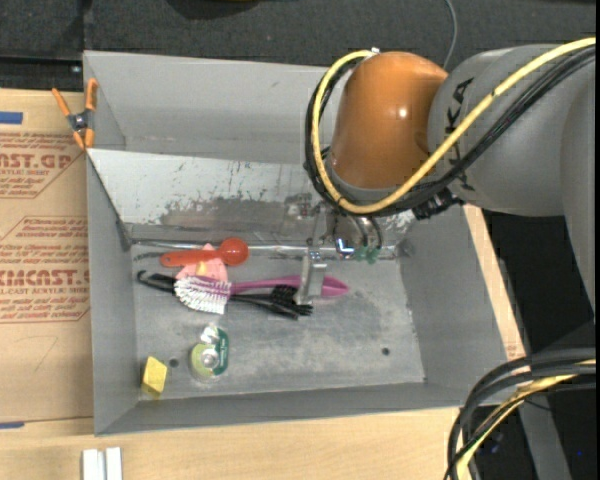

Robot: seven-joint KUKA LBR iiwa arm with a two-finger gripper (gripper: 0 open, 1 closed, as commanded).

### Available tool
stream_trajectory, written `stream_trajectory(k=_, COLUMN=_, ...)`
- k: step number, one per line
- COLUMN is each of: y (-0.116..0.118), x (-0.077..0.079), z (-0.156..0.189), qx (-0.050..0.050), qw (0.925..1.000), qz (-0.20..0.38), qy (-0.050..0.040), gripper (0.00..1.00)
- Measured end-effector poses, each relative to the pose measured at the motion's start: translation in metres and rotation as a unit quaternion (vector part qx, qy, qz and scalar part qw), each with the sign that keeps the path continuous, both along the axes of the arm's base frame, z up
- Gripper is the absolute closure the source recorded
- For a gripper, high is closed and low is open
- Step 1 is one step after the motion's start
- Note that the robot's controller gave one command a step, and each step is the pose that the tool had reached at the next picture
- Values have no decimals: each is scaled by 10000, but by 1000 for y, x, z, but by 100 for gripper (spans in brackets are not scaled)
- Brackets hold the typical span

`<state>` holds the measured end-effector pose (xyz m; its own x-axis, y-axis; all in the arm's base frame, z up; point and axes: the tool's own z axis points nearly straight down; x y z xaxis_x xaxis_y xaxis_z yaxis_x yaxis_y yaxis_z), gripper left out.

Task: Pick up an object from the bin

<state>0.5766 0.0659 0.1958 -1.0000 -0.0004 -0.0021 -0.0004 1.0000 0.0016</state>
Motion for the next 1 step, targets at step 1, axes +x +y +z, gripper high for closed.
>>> stream_trajectory(k=1, y=0, x=0, z=0, qx=0, qw=10000, qz=1, qy=0, gripper=0)
